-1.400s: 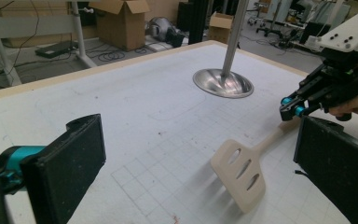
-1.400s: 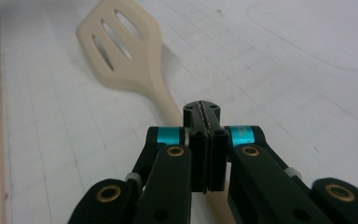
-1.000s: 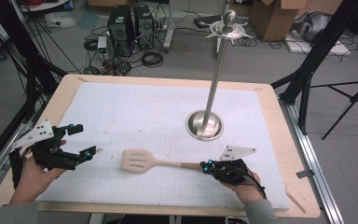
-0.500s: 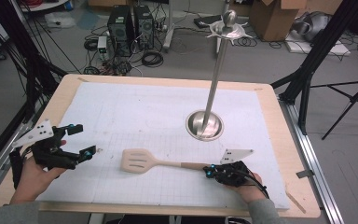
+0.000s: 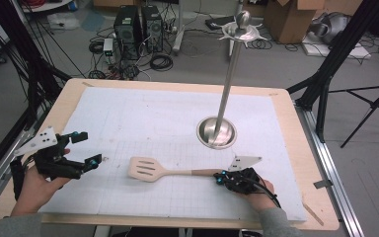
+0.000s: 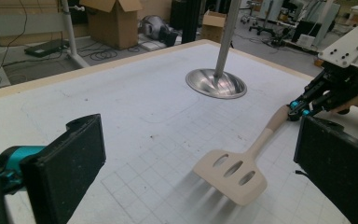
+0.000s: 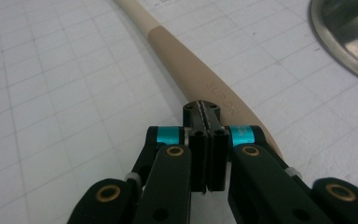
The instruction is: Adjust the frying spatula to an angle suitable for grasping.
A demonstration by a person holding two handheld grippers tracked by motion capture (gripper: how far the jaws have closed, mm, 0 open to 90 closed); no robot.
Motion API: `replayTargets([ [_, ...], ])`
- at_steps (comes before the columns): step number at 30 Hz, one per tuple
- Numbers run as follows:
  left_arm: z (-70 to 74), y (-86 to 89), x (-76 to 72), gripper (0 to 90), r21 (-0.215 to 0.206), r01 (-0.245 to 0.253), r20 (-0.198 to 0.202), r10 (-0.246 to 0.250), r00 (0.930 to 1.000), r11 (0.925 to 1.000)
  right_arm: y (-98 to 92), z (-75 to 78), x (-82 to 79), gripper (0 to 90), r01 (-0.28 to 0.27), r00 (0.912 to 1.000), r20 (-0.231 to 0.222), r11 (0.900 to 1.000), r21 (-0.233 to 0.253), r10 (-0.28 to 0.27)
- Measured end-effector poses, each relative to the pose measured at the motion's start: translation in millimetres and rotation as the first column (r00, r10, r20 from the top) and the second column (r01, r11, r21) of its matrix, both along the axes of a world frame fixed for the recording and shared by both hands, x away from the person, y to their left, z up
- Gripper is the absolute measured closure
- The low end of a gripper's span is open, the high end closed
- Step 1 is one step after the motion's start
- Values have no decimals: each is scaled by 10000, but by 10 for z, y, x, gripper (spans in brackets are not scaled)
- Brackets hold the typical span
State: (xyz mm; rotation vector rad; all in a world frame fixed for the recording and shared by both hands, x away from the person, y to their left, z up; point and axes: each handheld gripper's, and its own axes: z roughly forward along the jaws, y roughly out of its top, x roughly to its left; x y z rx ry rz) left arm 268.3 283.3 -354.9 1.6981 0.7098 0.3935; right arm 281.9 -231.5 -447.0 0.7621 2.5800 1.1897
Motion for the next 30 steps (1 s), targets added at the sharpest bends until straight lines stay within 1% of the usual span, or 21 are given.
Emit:
replayTargets([
  [5, 2, 8, -30, 24, 67, -40, 21, 40, 10000, 10000, 29, -13, 60, 900, 105, 9999, 119, 9999, -25, -105],
  [6, 2, 12, -38, 24, 80, -77, 14, 77, 10000, 9999, 34, -16, 76, 900, 117, 9999, 96, 9999, -5, -117],
  [10, 0, 42, -64, 24, 104, -169, 18, 169, 9999, 9998, 56, -20, 158, 900, 207, 9995, 246, 9996, 187, -212],
  [13, -6, 57, -77, 24, 95, -226, -2, 226, 9997, 9997, 84, -8, 214, 900, 368, 9989, 272, 9990, 267, -375],
  [16, -8, 62, -84, 24, 100, -274, -4, 274, 9996, 9996, 116, -10, 272, 900, 370, 9987, 331, 9991, 227, -378],
  [17, -8, 62, -85, 24, 91, -278, -9, 278, 9996, 9996, 128, -15, 291, 900, 372, 9987, 340, 9989, 281, -381],
  [23, -20, 53, -81, 24, 171, -253, -72, 255, 9996, 9995, 179, -20, 352, 900, 466, 9983, 345, 9985, 294, -476],
  [28, -15, 59, -81, 24, 116, -246, -50, 247, 9997, 9996, 208, -17, 375, 900, 600, 9976, 320, 9977, 316, -610],
  [29, -16, 63, -79, 24, 71, -265, -44, 265, 9996, 9996, 207, -1, 368, 900, 598, 9973, 396, 9971, 473, -617],
  [30, -21, 72, -74, 24, 86, -310, -65, 310, 9995, 9995, 206, 19, 360, 900, 575, 9977, 335, 9964, 624, -597],
])
